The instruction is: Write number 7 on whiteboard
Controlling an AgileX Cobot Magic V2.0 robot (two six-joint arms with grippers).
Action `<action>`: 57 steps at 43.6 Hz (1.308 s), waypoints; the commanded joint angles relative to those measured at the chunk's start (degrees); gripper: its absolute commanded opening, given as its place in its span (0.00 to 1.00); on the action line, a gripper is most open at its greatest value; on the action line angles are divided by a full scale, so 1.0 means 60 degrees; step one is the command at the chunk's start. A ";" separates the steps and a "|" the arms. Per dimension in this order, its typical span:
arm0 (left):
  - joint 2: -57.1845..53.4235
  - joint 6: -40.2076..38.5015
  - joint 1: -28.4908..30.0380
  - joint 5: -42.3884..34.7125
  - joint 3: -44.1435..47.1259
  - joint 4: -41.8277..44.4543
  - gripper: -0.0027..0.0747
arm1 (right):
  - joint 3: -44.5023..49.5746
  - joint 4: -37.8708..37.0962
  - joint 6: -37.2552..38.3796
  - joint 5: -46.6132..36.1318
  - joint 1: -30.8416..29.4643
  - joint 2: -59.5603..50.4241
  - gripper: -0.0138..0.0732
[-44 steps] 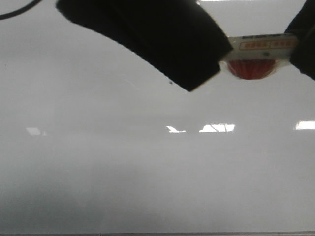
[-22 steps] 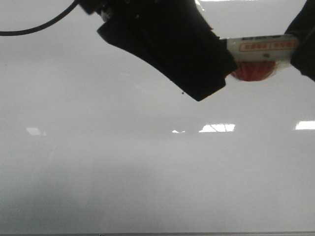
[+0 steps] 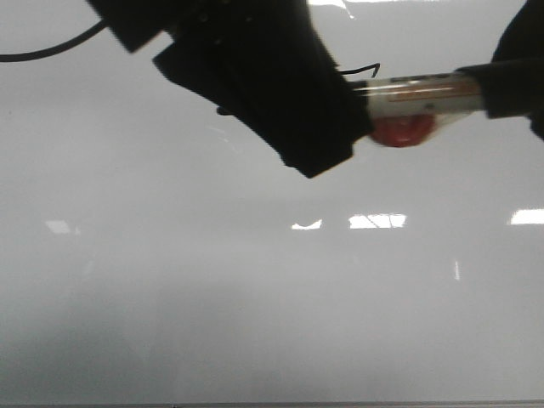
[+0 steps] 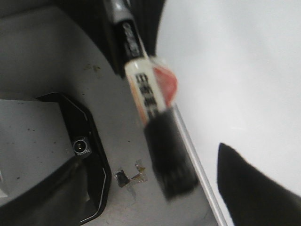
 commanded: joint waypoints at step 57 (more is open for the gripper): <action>-0.1636 -1.0211 0.7977 -1.1206 0.5541 0.5161 0.10 | -0.0289 -0.1141 0.1472 -0.0311 -0.1544 -0.1495 0.91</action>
